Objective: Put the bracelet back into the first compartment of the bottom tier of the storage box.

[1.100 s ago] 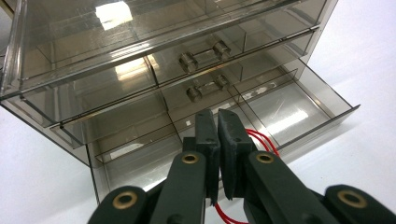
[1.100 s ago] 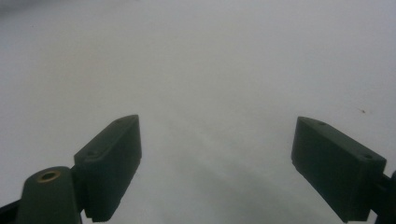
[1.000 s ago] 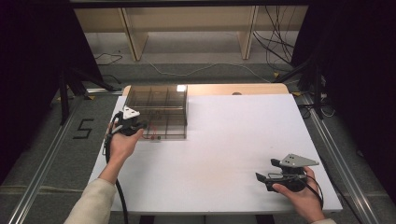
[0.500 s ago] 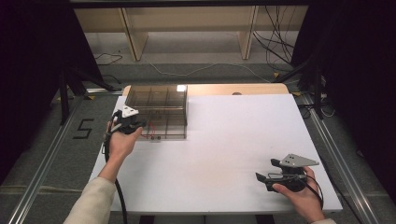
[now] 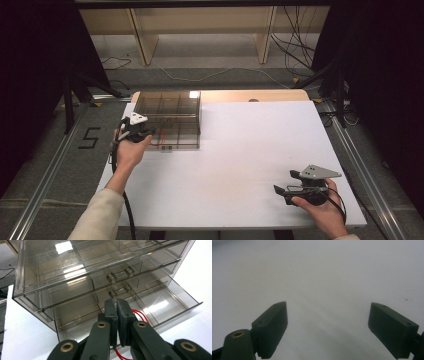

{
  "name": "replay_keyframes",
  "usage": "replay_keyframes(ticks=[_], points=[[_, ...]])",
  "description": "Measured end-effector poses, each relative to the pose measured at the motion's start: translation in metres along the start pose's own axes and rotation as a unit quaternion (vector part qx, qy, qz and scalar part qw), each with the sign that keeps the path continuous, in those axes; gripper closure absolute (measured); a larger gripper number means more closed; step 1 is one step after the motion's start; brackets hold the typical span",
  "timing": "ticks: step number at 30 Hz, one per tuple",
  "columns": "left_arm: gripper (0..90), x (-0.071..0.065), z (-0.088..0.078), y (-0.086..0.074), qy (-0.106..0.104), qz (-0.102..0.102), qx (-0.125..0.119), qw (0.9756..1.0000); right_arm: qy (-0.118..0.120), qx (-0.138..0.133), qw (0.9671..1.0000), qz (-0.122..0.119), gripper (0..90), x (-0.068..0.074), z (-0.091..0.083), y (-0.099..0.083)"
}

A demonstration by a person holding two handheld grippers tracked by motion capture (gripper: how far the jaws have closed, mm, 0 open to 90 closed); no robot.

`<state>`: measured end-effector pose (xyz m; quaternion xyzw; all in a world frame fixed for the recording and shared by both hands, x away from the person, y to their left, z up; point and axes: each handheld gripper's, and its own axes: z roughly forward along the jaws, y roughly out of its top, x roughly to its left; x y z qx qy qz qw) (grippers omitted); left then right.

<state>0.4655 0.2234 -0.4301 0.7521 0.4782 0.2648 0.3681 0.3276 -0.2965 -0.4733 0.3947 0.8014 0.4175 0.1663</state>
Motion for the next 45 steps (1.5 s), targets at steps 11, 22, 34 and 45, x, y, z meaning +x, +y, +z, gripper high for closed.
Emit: replay_keyframes(ticks=[11, 22, 34, 45], points=[[87.2, 0.003, 0.002, 0.001, 0.005, -0.001, 0.0, 1.0, 0.0, 0.0, 1.0, 0.0, 16.7, 0.0, 0.0, 0.0], [87.2, 0.007, 0.004, 0.002, 0.012, -0.002, 0.002, 0.9999, 0.0, -0.001, 1.0, -0.002, 16.7, 0.0, 0.0, 0.0], [87.2, 0.011, 0.008, 0.002, 0.02, -0.003, 0.005, 0.9998, 0.0, 0.0, 1.0, 0.0, 16.7, 0.0, 0.0, 0.0], [87.2, 0.015, 0.01, 0.002, 0.026, -0.005, 0.008, 0.9996, 0.0, 0.002, 1.0, 0.0, 16.7, 0.0, 0.0, 0.0]])
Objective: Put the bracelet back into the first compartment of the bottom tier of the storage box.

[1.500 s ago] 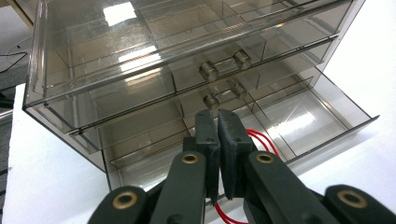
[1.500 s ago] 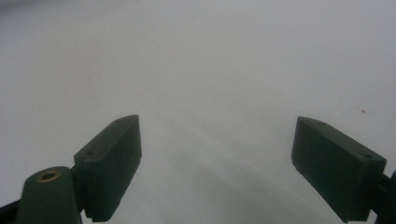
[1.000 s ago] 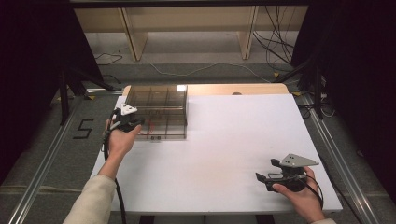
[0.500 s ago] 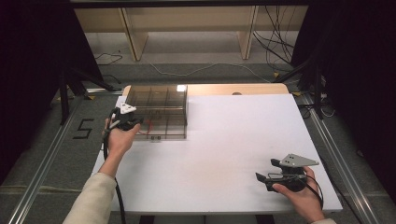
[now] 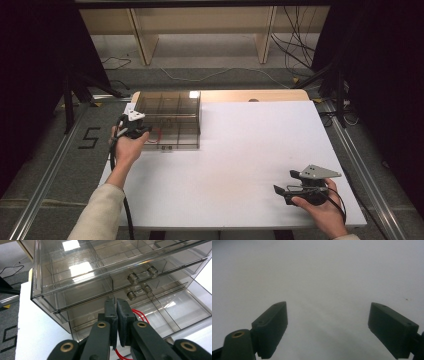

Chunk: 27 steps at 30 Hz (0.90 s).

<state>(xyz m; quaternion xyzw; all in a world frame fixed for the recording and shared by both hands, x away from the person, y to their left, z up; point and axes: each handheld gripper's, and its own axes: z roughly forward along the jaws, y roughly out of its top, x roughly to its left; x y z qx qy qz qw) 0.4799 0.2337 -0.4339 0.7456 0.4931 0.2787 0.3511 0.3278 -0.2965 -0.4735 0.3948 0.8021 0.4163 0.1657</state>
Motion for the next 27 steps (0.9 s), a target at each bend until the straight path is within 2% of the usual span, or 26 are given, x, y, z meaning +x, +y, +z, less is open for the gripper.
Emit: replay_keyframes(ticks=[27], points=[[87.2, 0.0071, 0.0079, -0.0022, 0.012, -0.002, 0.009, 0.9999, 0.001, -0.001, 1.0, 0.0, 16.7, -0.0002, 0.0008, -0.0002]])
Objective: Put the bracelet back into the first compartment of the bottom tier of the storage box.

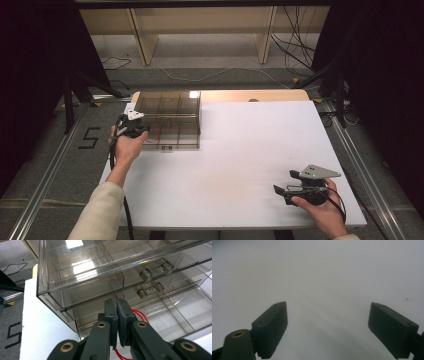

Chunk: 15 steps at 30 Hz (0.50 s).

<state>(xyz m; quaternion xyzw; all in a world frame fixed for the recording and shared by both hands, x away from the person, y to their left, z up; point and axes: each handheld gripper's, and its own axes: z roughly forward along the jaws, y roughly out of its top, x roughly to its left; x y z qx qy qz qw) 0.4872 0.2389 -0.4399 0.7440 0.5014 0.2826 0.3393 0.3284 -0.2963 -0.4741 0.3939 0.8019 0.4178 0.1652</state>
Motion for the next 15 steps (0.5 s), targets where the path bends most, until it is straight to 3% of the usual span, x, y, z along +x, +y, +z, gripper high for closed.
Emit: replay_keyframes(ticks=[15], points=[[87.2, 0.0031, 0.0041, -0.0009, 0.005, -0.001, 0.005, 1.0, 0.0, 0.0, 1.0, 0.001, 16.7, -0.0001, -0.0001, -0.0001]])
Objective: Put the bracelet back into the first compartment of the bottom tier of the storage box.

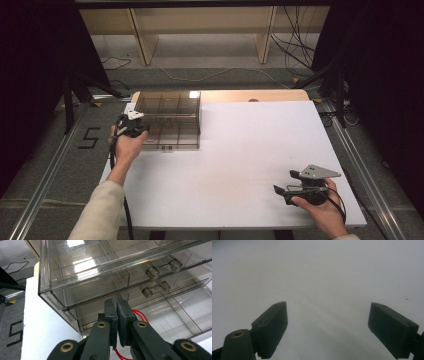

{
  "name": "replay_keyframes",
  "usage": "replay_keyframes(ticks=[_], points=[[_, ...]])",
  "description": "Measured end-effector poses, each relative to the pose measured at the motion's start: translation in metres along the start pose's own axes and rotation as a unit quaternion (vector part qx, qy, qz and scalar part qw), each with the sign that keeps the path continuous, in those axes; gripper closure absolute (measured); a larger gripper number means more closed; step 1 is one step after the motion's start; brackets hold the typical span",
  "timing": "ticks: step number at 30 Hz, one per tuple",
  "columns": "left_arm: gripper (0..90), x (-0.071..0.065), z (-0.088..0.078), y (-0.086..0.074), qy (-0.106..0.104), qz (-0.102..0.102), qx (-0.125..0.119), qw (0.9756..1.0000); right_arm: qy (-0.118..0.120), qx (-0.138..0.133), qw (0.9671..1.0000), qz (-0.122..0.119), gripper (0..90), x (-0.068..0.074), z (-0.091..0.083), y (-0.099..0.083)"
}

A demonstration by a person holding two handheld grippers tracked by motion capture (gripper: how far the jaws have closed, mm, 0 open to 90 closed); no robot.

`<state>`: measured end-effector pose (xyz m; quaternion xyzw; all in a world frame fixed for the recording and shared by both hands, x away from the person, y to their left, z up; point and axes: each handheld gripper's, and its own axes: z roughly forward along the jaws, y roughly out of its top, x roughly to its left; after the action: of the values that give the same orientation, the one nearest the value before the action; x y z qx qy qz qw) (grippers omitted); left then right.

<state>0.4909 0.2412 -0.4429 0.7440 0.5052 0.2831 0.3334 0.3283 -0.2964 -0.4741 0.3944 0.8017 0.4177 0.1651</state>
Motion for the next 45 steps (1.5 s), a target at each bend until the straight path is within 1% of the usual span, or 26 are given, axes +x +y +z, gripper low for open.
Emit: replay_keyframes(ticks=[19, 28, 45], points=[[87.2, 0.004, 0.005, -0.002, 0.005, -0.003, 0.005, 1.0, -0.001, 0.001, 1.0, 0.0, 16.7, 0.0, -0.001, 0.0], [87.2, 0.005, 0.008, -0.003, 0.009, 0.003, 0.01, 0.9999, -0.001, 0.001, 1.0, -0.001, 16.7, 0.0, -0.001, 0.0], [87.2, 0.005, 0.013, -0.005, 0.012, 0.006, 0.016, 0.9998, -0.002, 0.001, 1.0, 0.001, 16.7, 0.0, -0.001, 0.0]])
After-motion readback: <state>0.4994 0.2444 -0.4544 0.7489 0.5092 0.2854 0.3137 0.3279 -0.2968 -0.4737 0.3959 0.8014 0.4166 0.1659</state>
